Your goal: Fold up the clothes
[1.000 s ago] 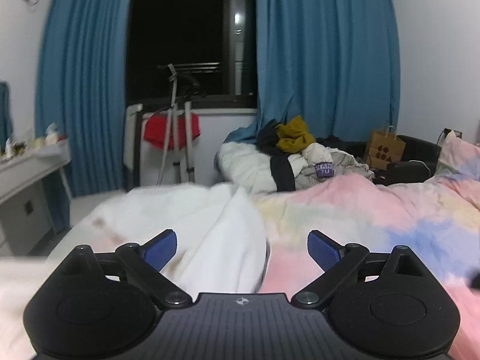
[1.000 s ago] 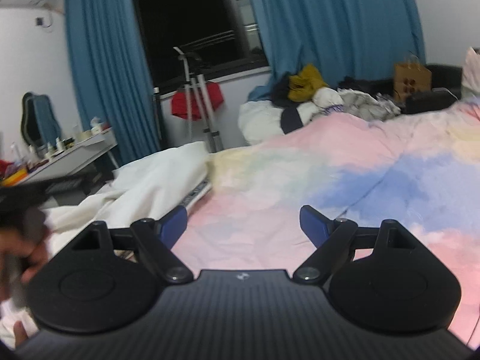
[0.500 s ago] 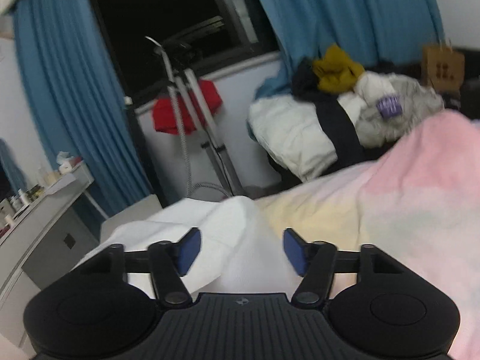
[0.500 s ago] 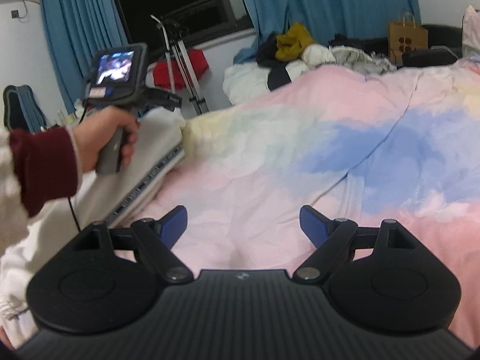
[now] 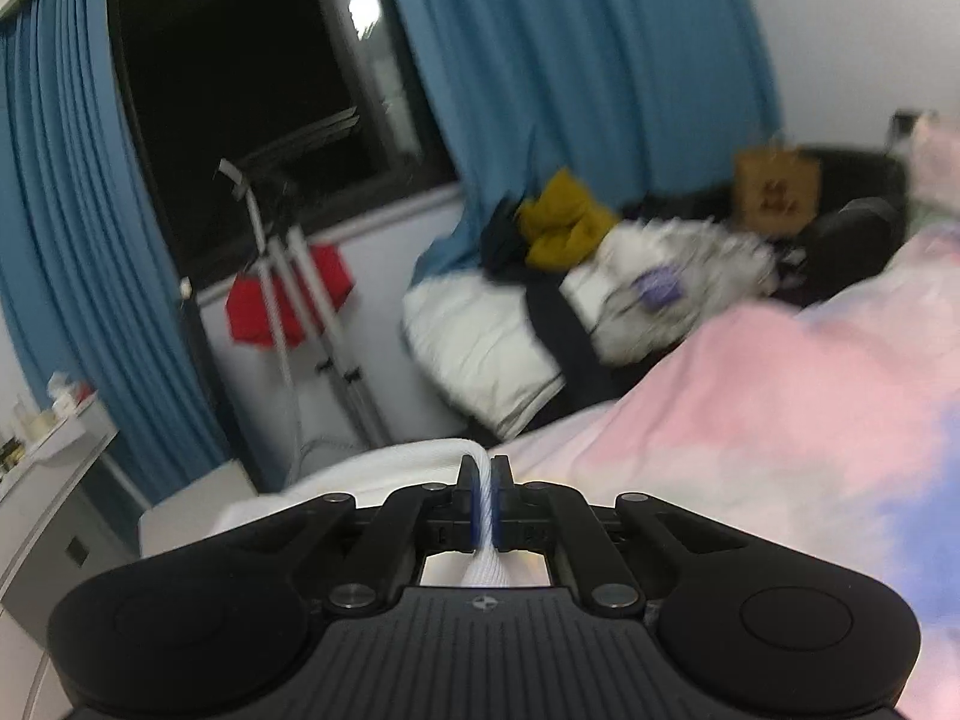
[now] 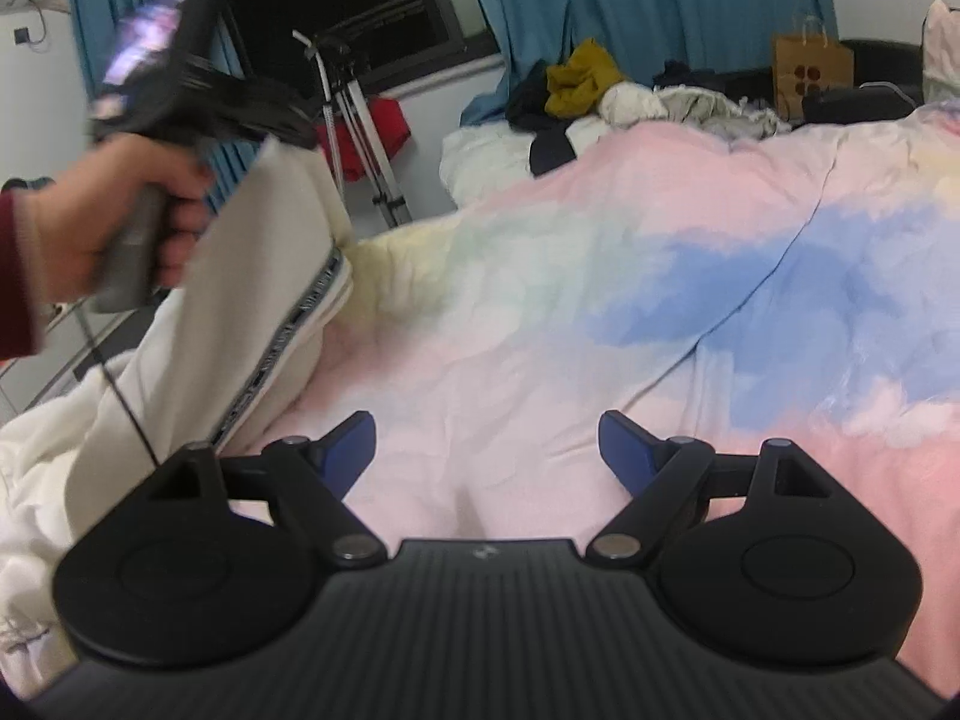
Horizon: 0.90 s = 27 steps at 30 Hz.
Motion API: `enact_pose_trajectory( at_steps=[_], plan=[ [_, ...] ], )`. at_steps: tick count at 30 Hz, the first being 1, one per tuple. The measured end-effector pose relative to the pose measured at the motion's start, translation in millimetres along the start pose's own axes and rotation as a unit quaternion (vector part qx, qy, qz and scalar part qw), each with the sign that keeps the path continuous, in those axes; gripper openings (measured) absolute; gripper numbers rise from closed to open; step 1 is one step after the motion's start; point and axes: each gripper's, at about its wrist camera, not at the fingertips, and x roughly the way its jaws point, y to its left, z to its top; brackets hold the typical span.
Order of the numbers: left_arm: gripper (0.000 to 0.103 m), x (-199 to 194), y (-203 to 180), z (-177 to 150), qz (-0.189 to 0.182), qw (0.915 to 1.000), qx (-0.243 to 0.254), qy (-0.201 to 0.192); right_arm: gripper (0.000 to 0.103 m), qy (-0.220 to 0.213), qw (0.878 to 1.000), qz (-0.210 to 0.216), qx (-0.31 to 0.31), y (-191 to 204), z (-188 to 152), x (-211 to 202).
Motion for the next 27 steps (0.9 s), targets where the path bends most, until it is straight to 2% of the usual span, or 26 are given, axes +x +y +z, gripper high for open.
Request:
enact_pose_trajectory(
  at_steps=[5,8,10,14,18,22,26,27],
  plan=[
    [0.003,-113.1,4.6,-2.2,-0.081,0.9958,0.002,-0.041,0.083,-0.027,0.999,-0.011,0.018,-3.6,7.2,-22.5],
    [0.003,-177.9,-0.3,-31.0,-0.134,0.9894,0.01,-0.054,0.083,-0.042,0.998,-0.013,0.043,-9.9,11.2,-36.8],
    [0.003,-210.7,-5.4,-60.8,-0.157,0.9862,0.002,-0.053,0.083,-0.053,0.997,-0.012,0.061,-14.1,13.5,-46.5],
    [0.003,-237.7,-16.3,-129.0,-0.176,0.9836,-0.025,-0.033,0.083,-0.056,0.995,0.0,0.085,-18.8,13.6,-56.0],
    [0.003,-259.9,-24.2,-193.8,-0.192,0.9793,-0.062,-0.011,0.083,-0.037,0.992,0.03,0.118,-21.8,8.0,-56.2],
    [0.003,-249.0,-8.7,-215.4,-0.189,0.9727,-0.134,0.01,0.083,-0.014,0.988,0.048,0.143,-23.1,3.6,-48.9],
    [0.004,-242.7,0.0,-214.6,-0.186,0.9723,-0.141,0.009,0.083,-0.003,0.985,0.064,0.162,-24.8,2.4,-40.7],
    [0.004,-241.1,0.2,-215.4,-0.185,0.972,-0.144,0.012,0.08,0.0,0.983,0.07,0.169,-26.1,2.5,-38.3]
  ],
)
